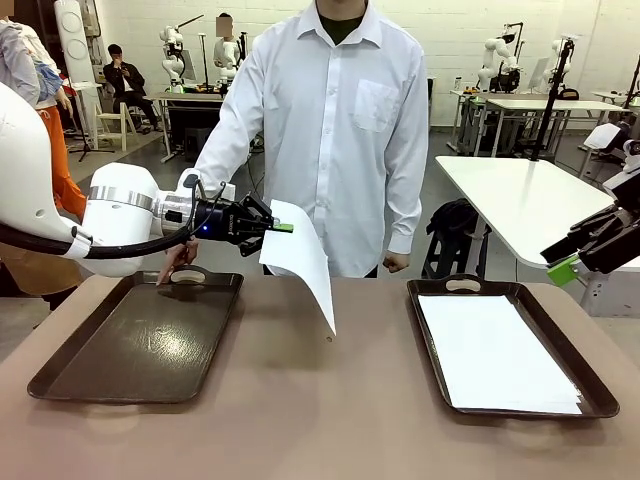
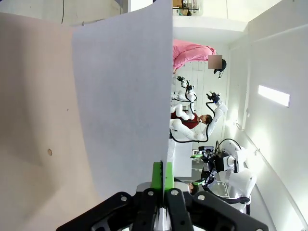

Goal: Sort the A4 documents.
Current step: Place the A4 Paper in the designated Handle tray.

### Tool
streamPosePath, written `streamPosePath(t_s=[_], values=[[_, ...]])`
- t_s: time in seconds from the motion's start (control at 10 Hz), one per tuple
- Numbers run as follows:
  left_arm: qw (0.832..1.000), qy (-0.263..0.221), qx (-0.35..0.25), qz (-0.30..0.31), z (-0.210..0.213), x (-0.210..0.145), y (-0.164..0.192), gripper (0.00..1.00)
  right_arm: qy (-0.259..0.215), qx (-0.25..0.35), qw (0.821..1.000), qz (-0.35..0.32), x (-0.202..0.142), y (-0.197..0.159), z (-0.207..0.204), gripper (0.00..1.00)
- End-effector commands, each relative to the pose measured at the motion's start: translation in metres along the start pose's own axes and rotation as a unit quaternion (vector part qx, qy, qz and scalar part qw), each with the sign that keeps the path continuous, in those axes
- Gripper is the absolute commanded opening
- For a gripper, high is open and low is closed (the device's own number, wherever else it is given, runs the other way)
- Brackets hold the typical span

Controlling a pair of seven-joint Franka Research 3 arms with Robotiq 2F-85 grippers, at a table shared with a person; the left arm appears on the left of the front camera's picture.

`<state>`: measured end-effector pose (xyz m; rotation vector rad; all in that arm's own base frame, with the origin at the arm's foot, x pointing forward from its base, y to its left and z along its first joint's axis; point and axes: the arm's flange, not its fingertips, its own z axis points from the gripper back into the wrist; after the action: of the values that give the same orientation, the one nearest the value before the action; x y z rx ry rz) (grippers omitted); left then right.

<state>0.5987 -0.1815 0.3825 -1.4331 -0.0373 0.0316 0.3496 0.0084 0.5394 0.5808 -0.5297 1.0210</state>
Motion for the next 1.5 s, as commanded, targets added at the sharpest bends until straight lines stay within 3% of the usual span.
streamPosePath(t_s=[0.0,0.3,0.8,1.2,1.4], values=[[1.000,0.000,-0.001,0.001,-0.001,0.000,0.000,0.00,-0.003,0.004,1.000,0.000,-0.001,-0.001,-0.001,1.00],[1.000,0.000,0.000,0.000,0.000,0.000,0.000,0.01,-0.003,0.004,1.000,0.000,-0.001,-0.001,-0.001,1.00],[0.994,0.061,0.012,-0.086,0.042,-0.019,-0.011,0.01,-0.003,0.004,1.000,0.000,-0.001,-0.001,-0.001,1.00],[0.988,0.103,0.058,-0.102,0.106,-0.018,0.006,0.01,-0.003,0.004,1.000,0.000,-0.001,-0.001,-0.001,1.00],[0.991,0.078,0.066,-0.087,0.143,-0.018,0.022,0.01,-0.003,0.004,1.000,0.000,-0.001,-0.001,-0.001,1.00]])
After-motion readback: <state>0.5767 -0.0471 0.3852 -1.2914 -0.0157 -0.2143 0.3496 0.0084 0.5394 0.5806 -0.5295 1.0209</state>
